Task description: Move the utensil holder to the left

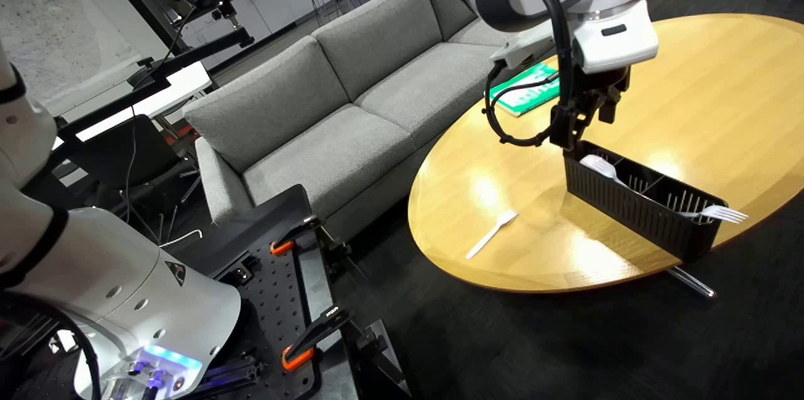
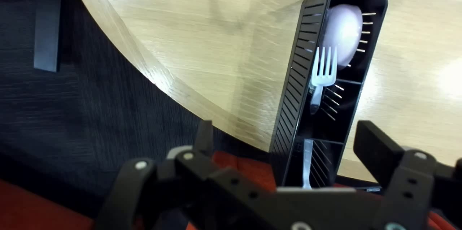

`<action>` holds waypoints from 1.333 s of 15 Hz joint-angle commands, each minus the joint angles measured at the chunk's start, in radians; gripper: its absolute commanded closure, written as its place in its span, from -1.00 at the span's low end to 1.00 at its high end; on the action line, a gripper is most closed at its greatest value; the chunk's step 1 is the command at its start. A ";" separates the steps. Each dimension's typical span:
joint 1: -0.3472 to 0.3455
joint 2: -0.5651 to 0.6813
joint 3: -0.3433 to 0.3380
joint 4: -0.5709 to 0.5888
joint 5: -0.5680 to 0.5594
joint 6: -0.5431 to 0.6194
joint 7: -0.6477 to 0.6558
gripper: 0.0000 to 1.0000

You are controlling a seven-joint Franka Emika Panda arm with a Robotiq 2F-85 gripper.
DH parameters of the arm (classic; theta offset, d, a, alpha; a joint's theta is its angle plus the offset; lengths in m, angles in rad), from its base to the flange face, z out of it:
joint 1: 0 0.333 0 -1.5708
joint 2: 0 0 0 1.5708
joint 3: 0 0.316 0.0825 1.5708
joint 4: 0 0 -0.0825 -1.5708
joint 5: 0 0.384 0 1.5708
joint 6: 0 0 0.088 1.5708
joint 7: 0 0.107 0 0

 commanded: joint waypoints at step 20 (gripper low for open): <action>-0.001 0.469 -0.041 0.432 0.050 0.074 0.221 -1.00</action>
